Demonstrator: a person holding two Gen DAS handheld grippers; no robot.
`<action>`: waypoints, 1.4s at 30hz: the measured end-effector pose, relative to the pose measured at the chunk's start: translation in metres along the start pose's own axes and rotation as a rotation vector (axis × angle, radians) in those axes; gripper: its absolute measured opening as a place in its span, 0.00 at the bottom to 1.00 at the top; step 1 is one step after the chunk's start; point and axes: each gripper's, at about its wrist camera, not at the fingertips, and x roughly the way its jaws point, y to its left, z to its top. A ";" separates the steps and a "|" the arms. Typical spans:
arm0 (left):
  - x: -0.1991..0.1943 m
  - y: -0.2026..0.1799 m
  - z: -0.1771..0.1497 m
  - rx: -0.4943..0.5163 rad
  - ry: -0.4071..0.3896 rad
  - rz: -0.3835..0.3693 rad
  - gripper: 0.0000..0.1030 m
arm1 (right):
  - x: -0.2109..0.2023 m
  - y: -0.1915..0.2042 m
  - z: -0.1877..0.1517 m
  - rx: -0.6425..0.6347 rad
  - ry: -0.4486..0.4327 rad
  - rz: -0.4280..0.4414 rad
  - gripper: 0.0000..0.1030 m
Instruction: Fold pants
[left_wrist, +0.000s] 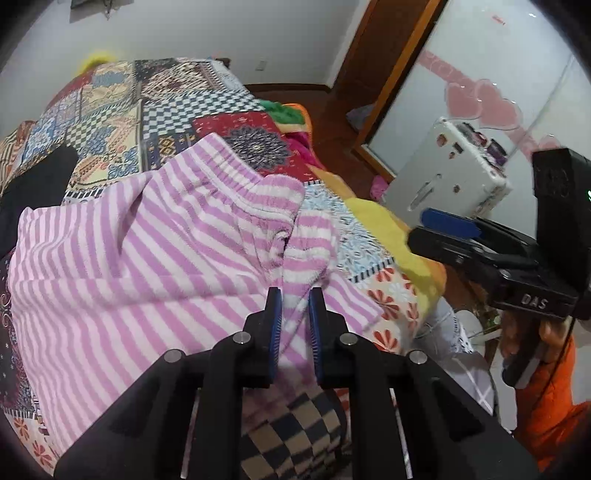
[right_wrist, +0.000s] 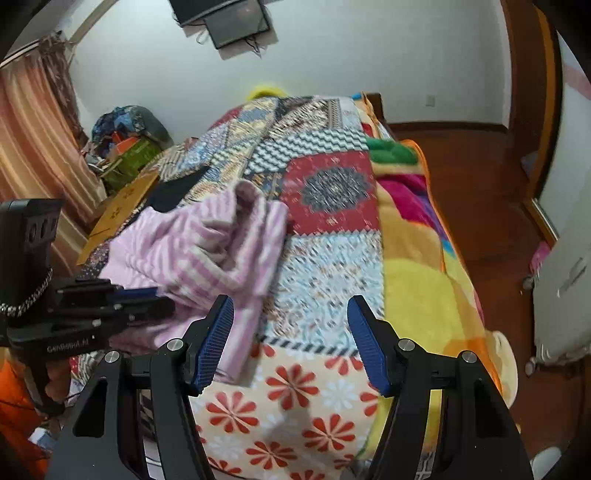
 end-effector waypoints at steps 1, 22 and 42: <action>0.000 -0.003 -0.001 0.010 0.001 0.000 0.13 | 0.000 0.003 0.002 -0.009 -0.006 0.010 0.59; -0.062 0.142 -0.044 -0.312 -0.060 0.270 0.41 | 0.073 0.054 0.018 -0.029 0.088 0.094 0.65; -0.055 0.165 -0.074 -0.343 -0.086 0.276 0.71 | 0.046 0.069 0.021 -0.032 0.003 0.135 0.13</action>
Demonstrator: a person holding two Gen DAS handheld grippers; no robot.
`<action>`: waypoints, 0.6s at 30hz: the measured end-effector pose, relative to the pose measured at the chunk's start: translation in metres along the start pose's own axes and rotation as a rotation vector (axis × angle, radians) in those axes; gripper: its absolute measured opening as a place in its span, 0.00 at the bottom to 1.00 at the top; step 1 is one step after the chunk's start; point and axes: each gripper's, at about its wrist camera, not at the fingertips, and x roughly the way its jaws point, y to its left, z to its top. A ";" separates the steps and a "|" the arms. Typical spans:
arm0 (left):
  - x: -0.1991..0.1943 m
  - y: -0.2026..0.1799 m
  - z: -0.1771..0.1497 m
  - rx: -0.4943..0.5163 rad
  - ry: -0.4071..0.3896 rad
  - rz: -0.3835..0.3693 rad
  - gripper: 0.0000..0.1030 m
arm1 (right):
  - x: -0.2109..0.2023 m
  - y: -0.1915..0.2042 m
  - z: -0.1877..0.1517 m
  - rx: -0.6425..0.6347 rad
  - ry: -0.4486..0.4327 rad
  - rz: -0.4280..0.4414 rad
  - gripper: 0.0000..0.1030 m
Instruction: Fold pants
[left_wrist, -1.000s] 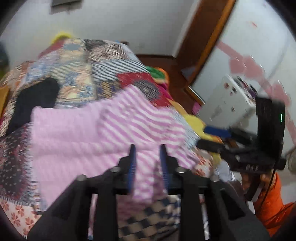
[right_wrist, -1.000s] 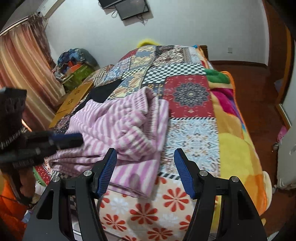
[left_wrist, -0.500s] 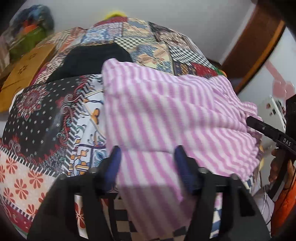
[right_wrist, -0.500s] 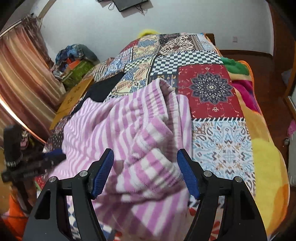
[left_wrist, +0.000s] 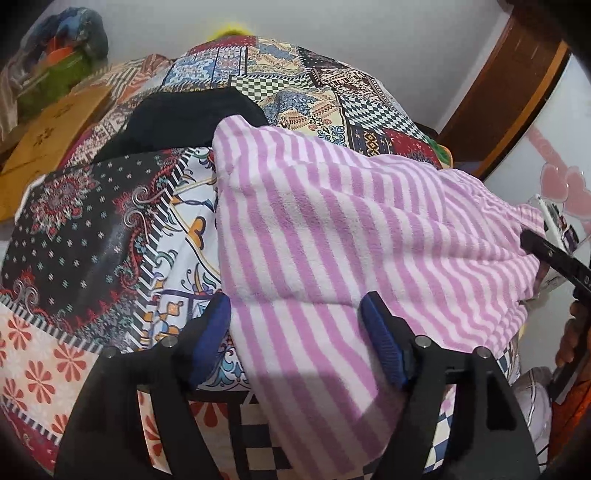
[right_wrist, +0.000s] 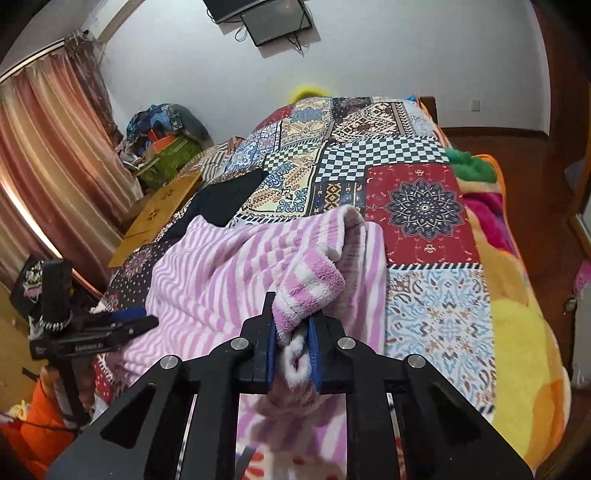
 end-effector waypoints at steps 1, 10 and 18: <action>-0.002 -0.001 0.001 0.012 -0.001 0.009 0.71 | -0.001 0.000 -0.002 -0.002 0.005 -0.005 0.12; -0.023 0.026 0.002 0.011 -0.009 0.085 0.71 | -0.010 -0.012 -0.018 0.026 0.043 -0.061 0.21; -0.009 0.049 -0.002 -0.019 0.062 0.117 0.71 | -0.042 -0.001 -0.027 -0.003 0.046 -0.043 0.37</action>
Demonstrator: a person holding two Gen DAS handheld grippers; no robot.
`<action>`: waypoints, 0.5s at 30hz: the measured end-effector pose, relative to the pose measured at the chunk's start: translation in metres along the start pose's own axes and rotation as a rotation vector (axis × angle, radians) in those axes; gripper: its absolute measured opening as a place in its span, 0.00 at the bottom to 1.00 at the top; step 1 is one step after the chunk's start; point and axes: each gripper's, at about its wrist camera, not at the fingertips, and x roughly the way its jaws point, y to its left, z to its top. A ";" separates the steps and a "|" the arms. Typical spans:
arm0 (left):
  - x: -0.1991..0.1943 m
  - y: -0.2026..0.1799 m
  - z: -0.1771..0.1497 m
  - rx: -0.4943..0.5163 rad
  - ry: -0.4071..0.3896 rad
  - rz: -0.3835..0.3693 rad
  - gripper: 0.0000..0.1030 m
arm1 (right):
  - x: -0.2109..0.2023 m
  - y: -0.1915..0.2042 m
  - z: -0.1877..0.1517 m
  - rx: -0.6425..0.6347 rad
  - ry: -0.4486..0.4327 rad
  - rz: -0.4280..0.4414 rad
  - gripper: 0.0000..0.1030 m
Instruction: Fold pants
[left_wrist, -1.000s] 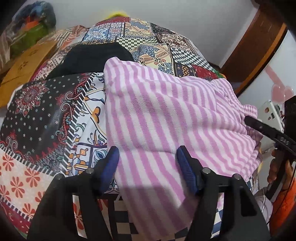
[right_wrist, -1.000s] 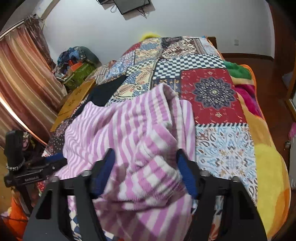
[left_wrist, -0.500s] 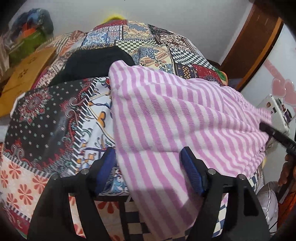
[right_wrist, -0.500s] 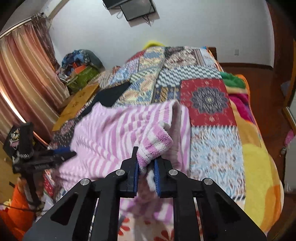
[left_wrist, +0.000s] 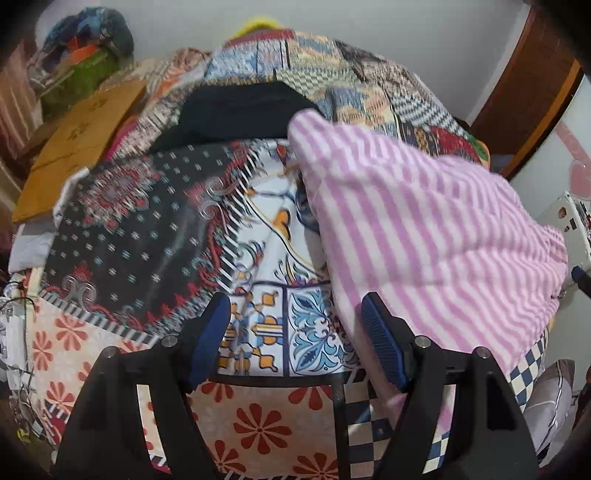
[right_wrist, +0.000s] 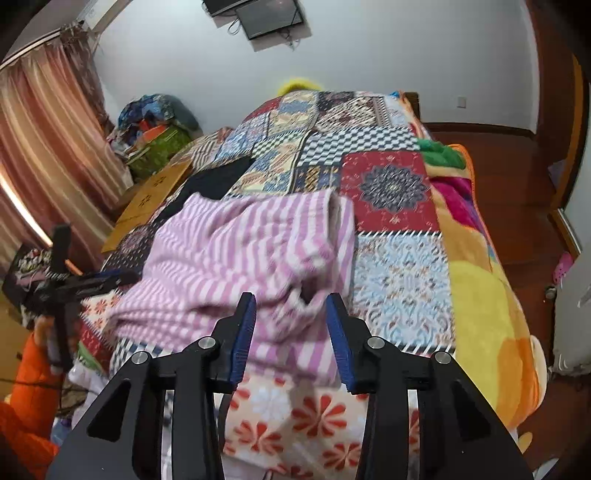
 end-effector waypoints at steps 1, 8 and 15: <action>0.005 -0.003 -0.002 0.006 0.018 -0.008 0.71 | 0.003 0.000 -0.002 0.000 0.009 0.007 0.41; 0.001 -0.033 -0.012 0.086 -0.012 0.089 0.71 | 0.064 0.002 -0.014 -0.046 0.156 0.037 0.43; -0.010 -0.065 -0.022 0.153 -0.019 0.067 0.71 | 0.101 -0.025 0.020 -0.071 0.166 0.013 0.44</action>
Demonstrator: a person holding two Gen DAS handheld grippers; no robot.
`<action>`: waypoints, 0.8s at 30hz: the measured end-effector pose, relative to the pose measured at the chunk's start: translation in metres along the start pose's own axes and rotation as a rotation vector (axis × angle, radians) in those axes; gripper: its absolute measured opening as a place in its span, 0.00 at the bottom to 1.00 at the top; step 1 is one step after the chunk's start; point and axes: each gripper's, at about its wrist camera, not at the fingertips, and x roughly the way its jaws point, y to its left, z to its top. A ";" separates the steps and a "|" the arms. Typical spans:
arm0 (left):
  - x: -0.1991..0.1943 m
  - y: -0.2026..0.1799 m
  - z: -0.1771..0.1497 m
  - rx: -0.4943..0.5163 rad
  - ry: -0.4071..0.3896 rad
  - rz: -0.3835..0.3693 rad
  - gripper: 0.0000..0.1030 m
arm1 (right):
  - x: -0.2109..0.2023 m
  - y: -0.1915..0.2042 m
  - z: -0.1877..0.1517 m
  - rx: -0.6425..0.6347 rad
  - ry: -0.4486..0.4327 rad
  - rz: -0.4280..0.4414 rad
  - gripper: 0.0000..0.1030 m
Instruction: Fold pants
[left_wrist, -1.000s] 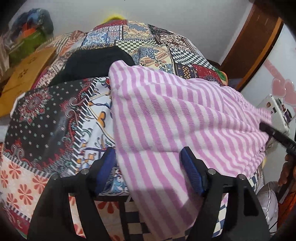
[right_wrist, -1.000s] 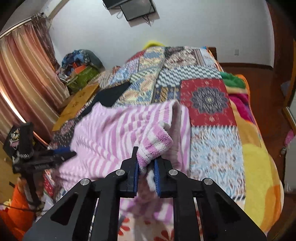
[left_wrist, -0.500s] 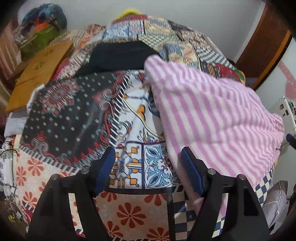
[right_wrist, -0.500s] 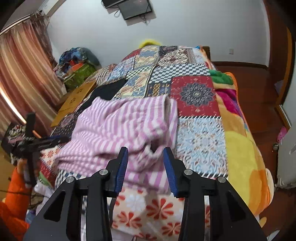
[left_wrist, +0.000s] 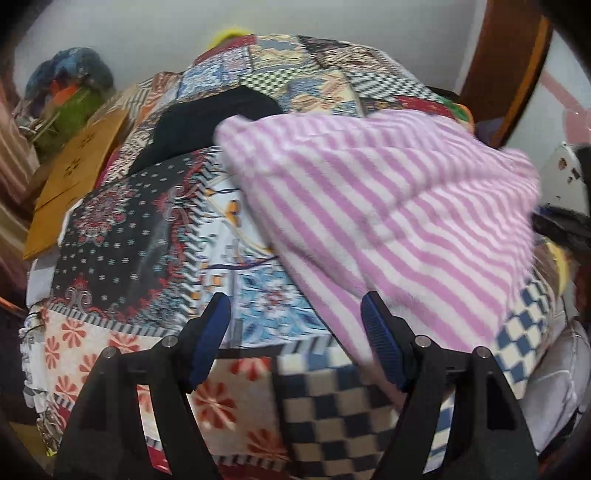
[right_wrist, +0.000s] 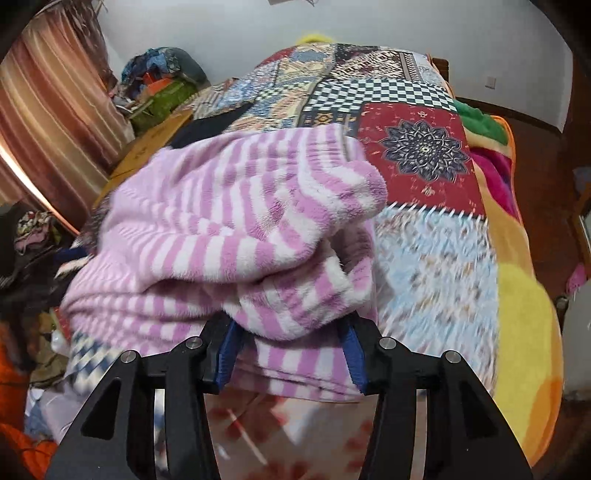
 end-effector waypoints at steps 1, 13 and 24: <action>0.000 -0.005 0.000 -0.003 0.001 -0.023 0.71 | 0.005 -0.006 0.007 -0.001 0.003 -0.010 0.44; -0.007 -0.017 0.026 -0.042 -0.044 -0.129 0.71 | 0.018 -0.033 0.043 0.033 -0.005 -0.115 0.44; 0.008 0.053 0.112 -0.001 -0.101 -0.019 0.71 | -0.060 0.021 0.017 0.013 -0.134 -0.017 0.51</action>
